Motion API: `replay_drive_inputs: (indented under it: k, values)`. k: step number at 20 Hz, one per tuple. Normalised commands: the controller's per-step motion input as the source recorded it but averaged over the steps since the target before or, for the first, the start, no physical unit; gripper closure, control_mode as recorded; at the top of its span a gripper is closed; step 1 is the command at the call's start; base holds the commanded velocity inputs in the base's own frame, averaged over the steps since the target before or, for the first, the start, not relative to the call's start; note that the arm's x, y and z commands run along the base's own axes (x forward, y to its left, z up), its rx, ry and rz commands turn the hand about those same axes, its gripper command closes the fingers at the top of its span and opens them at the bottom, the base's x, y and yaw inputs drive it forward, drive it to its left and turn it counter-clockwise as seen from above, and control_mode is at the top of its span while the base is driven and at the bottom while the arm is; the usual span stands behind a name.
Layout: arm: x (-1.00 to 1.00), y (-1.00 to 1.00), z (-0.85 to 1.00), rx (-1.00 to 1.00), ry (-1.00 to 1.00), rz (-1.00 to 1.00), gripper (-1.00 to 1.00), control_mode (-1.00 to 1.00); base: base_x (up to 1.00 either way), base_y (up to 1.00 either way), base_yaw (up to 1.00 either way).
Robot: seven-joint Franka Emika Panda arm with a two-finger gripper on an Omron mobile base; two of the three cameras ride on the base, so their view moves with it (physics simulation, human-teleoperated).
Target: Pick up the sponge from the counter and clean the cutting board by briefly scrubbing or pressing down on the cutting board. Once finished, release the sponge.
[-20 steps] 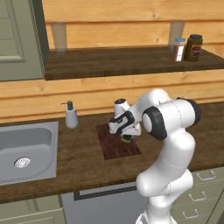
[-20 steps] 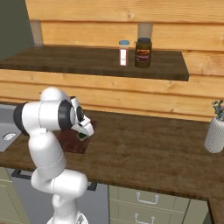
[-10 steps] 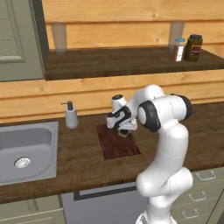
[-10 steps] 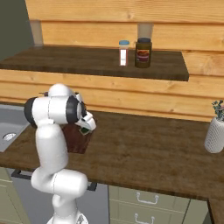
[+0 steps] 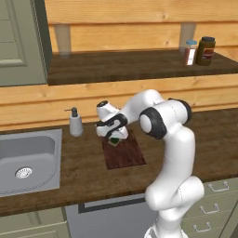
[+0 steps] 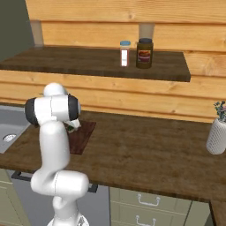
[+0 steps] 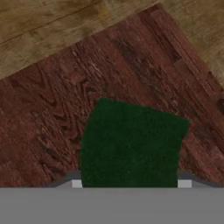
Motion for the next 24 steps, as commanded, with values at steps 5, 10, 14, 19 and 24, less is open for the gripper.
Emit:
replay_drive_inputs:
  k: [5, 10, 14, 19, 24]
  values:
    - [0.37, 0.7, 0.05, -0.01, 0.0, -0.09, 1.0, -1.0, 0.0, 0.0, 0.0]
    - [0.69, 0.1, 0.08, 0.0, 0.05, -0.06, 1.0, -1.0, 0.0, 0.0, 0.0]
    - [0.23, -0.56, 0.01, 0.0, 0.04, -0.01, 1.0, -1.0, 0.0, 0.0, 0.0]
    - [-0.19, -0.98, -0.02, 0.03, 0.0, 0.0, 1.0, -1.0, 0.0, 0.0, 0.0]
    - [-0.44, -0.99, -0.27, 0.05, 0.0, 0.0, 1.0, -1.0, 0.0, 0.0, 0.0]
